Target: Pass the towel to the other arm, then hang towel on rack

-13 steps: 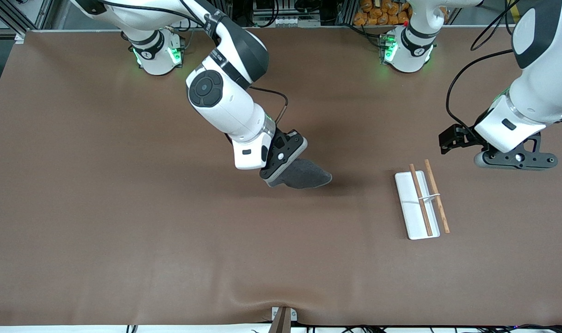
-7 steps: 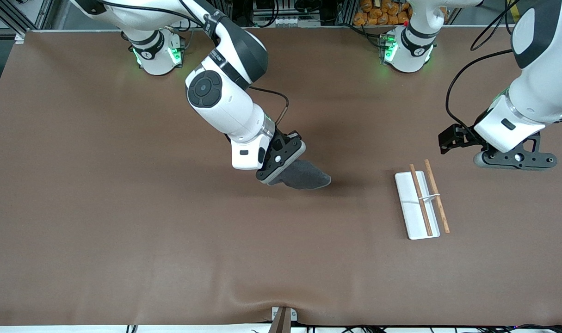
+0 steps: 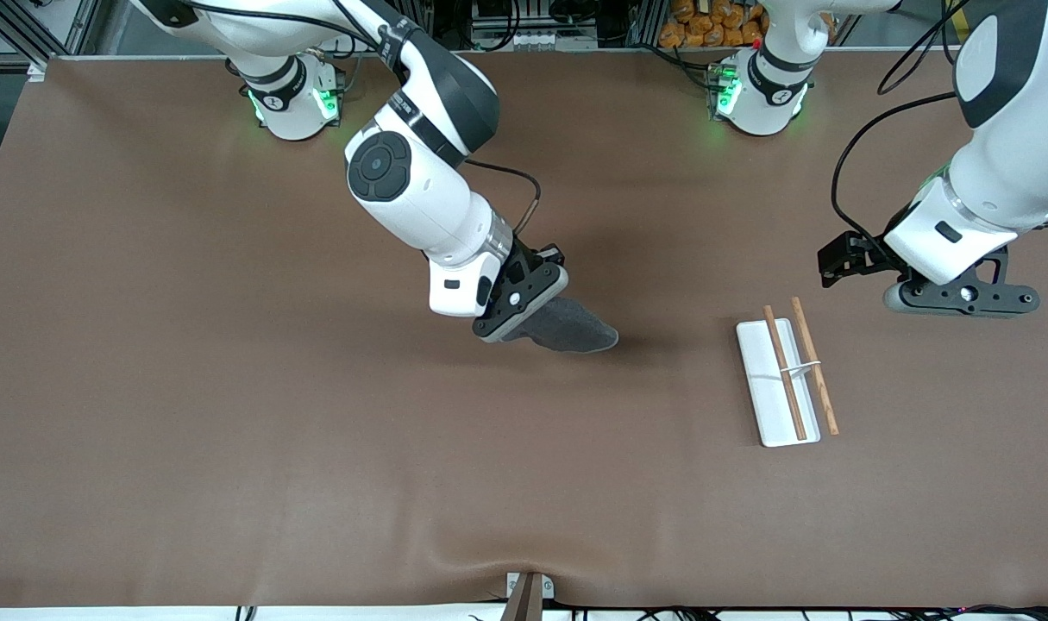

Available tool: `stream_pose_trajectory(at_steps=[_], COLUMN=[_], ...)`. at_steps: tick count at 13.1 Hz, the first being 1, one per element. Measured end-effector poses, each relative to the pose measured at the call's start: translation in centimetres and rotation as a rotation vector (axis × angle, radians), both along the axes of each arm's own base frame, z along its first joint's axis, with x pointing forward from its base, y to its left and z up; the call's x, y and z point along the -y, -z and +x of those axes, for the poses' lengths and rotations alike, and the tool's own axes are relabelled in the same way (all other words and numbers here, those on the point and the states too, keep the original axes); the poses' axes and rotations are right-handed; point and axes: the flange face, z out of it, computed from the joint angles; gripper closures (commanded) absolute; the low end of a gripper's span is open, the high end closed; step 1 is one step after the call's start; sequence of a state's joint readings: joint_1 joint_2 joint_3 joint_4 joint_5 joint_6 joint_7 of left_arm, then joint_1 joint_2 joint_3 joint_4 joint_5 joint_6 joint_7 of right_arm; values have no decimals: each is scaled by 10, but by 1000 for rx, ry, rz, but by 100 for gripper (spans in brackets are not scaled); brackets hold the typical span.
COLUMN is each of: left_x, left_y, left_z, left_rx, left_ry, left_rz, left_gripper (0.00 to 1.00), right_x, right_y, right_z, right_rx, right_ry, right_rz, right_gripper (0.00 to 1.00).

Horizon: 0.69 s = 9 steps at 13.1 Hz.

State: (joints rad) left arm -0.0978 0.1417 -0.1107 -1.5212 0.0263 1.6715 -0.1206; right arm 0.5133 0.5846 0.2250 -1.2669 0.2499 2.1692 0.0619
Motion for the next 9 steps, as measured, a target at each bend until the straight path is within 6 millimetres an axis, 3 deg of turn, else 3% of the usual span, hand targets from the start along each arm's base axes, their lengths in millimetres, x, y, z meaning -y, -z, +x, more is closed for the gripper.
stream_pose_trajectory(at_steps=[9], left_x=[-8], left_y=[-9], left_z=[-1], left_rx=[15], left_ry=[-12], left_rz=[-1], left_gripper=[0], right_x=[20], right_y=[-10], right_z=[15], right_rx=[-82], right_ry=[110], right_rz=[84], right_gripper=[100])
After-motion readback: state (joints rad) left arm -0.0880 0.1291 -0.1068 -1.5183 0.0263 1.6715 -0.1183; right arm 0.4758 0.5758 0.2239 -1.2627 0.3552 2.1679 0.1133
